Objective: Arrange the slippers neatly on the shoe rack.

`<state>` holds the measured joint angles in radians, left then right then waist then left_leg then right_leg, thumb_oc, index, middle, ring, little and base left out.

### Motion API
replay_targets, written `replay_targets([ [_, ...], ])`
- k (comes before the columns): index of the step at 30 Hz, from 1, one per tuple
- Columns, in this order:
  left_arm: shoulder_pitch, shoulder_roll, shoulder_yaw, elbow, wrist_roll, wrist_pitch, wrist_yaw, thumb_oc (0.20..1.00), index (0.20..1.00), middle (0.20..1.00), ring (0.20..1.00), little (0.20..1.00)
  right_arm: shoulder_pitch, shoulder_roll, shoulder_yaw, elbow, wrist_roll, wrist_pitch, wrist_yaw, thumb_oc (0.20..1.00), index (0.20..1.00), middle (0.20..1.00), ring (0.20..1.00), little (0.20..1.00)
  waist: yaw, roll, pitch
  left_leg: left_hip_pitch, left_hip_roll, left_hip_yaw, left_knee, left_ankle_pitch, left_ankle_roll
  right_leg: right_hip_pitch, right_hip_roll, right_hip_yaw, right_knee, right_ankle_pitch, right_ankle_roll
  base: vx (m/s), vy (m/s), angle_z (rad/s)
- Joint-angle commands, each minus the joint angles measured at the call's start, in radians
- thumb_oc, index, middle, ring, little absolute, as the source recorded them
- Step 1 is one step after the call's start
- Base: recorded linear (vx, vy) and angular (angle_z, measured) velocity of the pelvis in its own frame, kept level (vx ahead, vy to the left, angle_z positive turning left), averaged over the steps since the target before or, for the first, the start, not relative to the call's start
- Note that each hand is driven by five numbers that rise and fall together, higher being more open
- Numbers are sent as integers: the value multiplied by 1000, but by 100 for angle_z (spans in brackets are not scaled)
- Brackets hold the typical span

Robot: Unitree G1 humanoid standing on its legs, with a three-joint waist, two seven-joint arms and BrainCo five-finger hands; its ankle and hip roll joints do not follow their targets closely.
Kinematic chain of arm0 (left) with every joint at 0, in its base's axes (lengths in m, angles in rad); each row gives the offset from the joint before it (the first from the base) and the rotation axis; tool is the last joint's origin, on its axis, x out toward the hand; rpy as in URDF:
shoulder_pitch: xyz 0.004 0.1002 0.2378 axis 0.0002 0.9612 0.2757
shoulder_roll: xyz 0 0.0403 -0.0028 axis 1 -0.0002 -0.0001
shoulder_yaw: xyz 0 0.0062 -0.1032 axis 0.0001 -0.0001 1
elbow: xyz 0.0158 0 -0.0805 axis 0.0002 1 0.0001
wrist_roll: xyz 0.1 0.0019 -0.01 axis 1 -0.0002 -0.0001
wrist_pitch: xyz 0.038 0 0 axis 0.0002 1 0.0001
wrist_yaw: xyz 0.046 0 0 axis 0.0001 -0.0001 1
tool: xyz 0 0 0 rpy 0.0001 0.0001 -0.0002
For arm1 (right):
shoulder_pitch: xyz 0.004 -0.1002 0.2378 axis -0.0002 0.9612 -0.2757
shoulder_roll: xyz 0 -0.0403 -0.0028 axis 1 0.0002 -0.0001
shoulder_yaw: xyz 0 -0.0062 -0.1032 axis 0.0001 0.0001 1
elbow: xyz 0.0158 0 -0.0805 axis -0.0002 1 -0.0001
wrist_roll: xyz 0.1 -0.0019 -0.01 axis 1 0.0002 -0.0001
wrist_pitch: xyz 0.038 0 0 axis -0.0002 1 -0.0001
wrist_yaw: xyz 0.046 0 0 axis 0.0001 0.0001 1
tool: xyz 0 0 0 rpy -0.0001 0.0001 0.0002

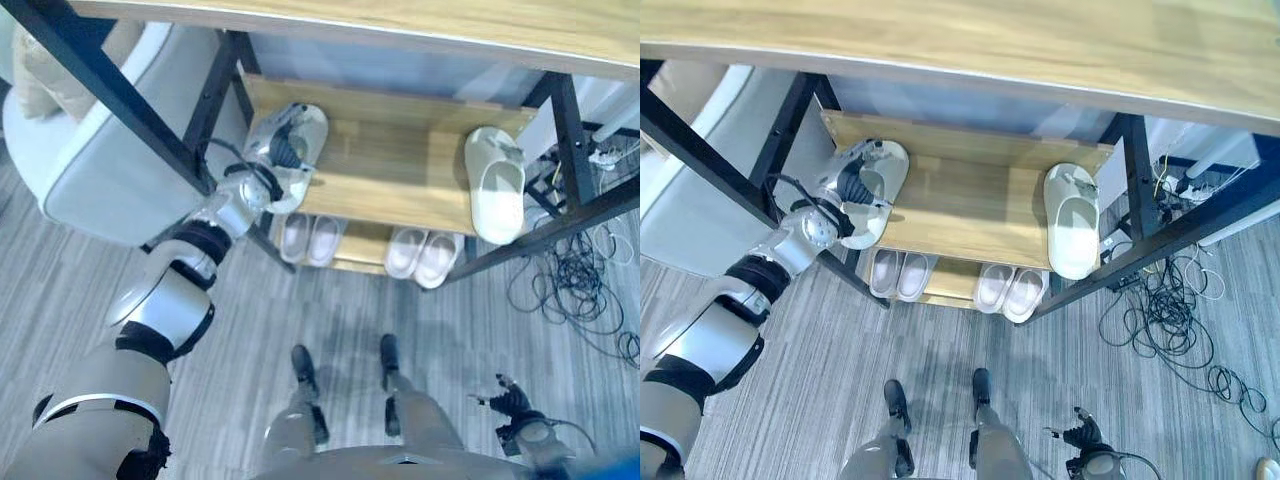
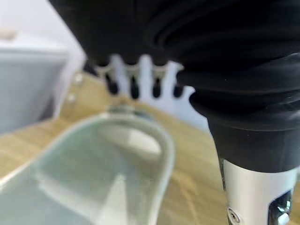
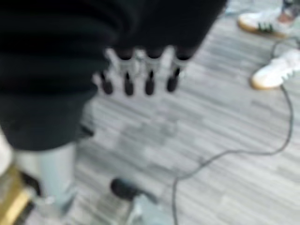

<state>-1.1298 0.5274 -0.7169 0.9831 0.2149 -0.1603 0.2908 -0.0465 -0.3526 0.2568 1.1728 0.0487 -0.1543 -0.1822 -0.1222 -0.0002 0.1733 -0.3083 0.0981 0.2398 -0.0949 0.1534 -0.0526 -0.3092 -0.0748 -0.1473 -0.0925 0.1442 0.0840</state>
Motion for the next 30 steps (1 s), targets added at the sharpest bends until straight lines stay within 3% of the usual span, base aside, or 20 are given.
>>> replay_targets([
  [1,-168,40,23,54,-11,-15,62,1000,1000,1000,1000,1000,-35,-23,30,-21,28,-21,-22,1000,1000,1000,1000,1000,-4,3,45,-42,-20,-83,8,-38,-32,-27,-57,-51,7,0,89,0,0,0],
  [12,-229,71,-1,77,35,4,73,1000,1000,1000,1000,1000,-25,-25,39,-27,38,-37,-8,1000,1000,1000,1000,1000,2,0,64,-65,-26,-92,8,-37,-28,-47,-64,-63,8,2,95,11,11,-2],
  [23,-138,133,66,-7,-4,-9,74,1000,1000,1000,1000,1000,-2,-22,23,-46,34,-38,-5,1000,1000,1000,1000,1000,21,-10,67,-62,-29,-107,8,-45,-25,-34,-65,-82,12,-8,94,6,3,1],
  [30,-165,138,15,32,98,16,98,1000,1000,1000,1000,1000,-27,-20,43,-49,35,-43,-12,1000,1000,1000,1000,1000,23,-18,79,-67,-28,-115,8,-44,-25,-39,-63,-84,15,-10,93,0,-4,5],
])
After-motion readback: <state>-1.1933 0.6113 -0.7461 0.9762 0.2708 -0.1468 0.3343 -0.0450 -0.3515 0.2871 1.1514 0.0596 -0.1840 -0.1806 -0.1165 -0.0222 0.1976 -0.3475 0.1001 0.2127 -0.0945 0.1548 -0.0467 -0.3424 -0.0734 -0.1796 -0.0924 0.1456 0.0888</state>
